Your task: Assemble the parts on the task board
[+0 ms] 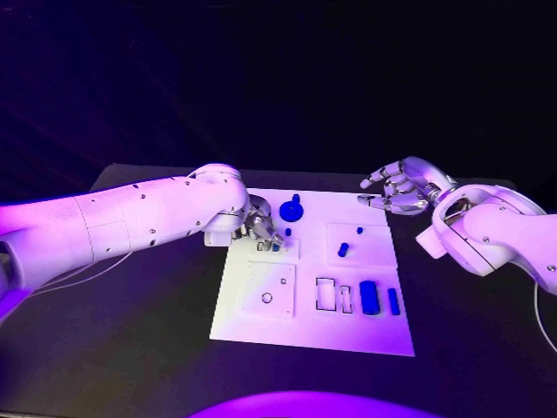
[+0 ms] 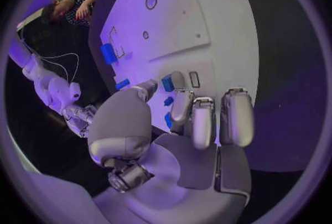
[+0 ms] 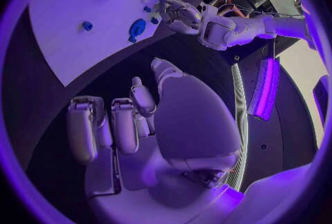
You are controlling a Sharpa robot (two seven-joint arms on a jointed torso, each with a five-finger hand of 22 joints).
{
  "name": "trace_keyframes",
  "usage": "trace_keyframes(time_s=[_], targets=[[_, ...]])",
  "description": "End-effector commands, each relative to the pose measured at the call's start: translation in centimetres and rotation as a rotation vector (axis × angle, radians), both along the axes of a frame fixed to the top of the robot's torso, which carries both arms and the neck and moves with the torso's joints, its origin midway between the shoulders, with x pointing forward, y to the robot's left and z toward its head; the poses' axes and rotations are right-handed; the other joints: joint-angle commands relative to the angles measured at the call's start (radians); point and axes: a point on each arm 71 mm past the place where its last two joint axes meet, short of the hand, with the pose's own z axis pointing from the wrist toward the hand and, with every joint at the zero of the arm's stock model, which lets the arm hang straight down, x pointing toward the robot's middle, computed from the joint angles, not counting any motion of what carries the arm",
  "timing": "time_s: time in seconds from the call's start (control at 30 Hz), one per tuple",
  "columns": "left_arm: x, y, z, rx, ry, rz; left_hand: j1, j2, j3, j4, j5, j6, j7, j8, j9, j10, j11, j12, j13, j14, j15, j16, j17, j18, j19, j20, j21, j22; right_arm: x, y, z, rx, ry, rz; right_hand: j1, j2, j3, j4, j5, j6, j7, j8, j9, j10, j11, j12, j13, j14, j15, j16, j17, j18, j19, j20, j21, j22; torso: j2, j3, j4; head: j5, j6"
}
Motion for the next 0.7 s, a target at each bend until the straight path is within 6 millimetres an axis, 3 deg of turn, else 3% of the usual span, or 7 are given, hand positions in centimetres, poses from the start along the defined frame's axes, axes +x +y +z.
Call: trace_keyframes(time_s=[0.03,0.23,0.33,0.43,0.5,0.7], targets=[[0.1,0.0,0.7,-0.041,-0.019,0.025,0.019,-0.001,-0.016,-0.001,-0.001,-0.012,0.005,0.002,-0.003,-0.018,0.002,-0.020,-0.029,0.097,-0.006,-0.005,0.226,-0.017,0.002,0.001,-0.002,-0.006,0.0,0.1,0.0,-0.008,-0.009,0.013,-0.007,-0.005,0.006,-0.001,0.004,0.007,-0.002,0.006,-0.001,-0.002,-0.003,-0.005,-0.001,0.079,-0.001,-0.007,0.152,0.009,0.062,0.000,-0.005,0.213,-0.001,0.0004,0.0001,-0.001,0.006],[0.7,0.4,3.0,-0.128,-0.043,0.075,0.046,0.001,-0.043,0.000,0.001,-0.043,0.015,-0.002,-0.005,-0.060,0.012,-0.055,-0.082,0.093,0.000,-0.013,0.213,-0.011,-0.013,0.005,-0.018,-0.032,0.2,-0.2,-0.1,-0.011,-0.012,0.005,-0.007,-0.005,0.006,-0.001,0.004,0.007,-0.002,0.006,-0.001,-0.002,-0.003,-0.005,-0.001,0.079,-0.001,-0.007,0.152,0.009,0.062,0.000,-0.005,0.213,-0.001,0.0002,-0.0001,0.000,0.011],[1.1,0.9,4.4,-0.170,-0.062,0.105,0.072,0.006,-0.063,0.001,0.003,-0.085,0.033,-0.024,-0.016,-0.107,0.027,-0.091,-0.136,0.090,0.013,-0.019,0.202,-0.005,-0.032,0.016,-0.038,-0.064,0.4,-0.4,-0.1,-0.012,-0.014,0.000,-0.007,-0.005,0.006,-0.001,0.004,0.007,-0.002,0.006,-0.001,-0.002,-0.003,-0.005,-0.001,0.079,-0.001,-0.007,0.152,0.009,0.062,0.000,-0.005,0.213,-0.001,0.0010,0.0006,-0.001,0.015],[1.8,1.6,5.8,-0.193,-0.091,0.135,0.116,0.021,-0.087,0.001,0.006,-0.149,0.068,-0.089,-0.051,-0.174,0.058,-0.141,-0.214,0.085,0.039,-0.025,0.190,0.001,-0.048,0.039,-0.055,-0.089,0.5,-0.5,-0.1,-0.013,-0.016,-0.006,-0.007,-0.005,0.006,-0.001,0.004,0.007,-0.002,0.006,-0.001,-0.002,-0.003,-0.005,-0.001,0.079,-0.001,-0.007,0.152,0.009,0.062,0.000,-0.005,0.213,-0.001,0.0010,0.0002,-0.001,0.018],[2.4,2.2,6.6,-0.193,-0.115,0.149,0.136,0.033,-0.092,0.000,0.006,-0.171,0.083,-0.124,-0.073,-0.181,0.070,-0.144,-0.225,0.084,0.050,-0.026,0.187,0.001,-0.048,0.049,-0.056,-0.090,0.5,-0.6,-0.1,-0.014,-0.016,-0.008,-0.007,-0.005,0.006,-0.001,0.004,0.007,-0.002,0.006,-0.001,-0.002,-0.003,-0.005,-0.001,0.079,-0.001,-0.007,0.152,0.009,0.062,0.000,-0.005,0.213,0.000,0.0005,-0.0001,-0.001,0.020],[4.0,3.7,7.6,-0.143,-0.168,0.170,0.181,0.044,-0.094,-0.003,0.007,-0.182,0.098,-0.163,-0.103,-0.184,0.083,-0.145,-0.234,0.084,0.062,-0.026,0.187,0.003,-0.050,0.062,-0.059,-0.094,0.5,-0.7,-0.1,-0.015,-0.017,-0.012,-0.007,-0.005,0.006,-0.001,0.004,0.007,-0.002,0.006,-0.001,-0.002,-0.003,-0.005,-0.001,0.079,-0.001,-0.007,0.152,0.009,0.062,0.000,-0.005,0.213,0.002,0.0000,-0.0003,-0.003,0.025]])
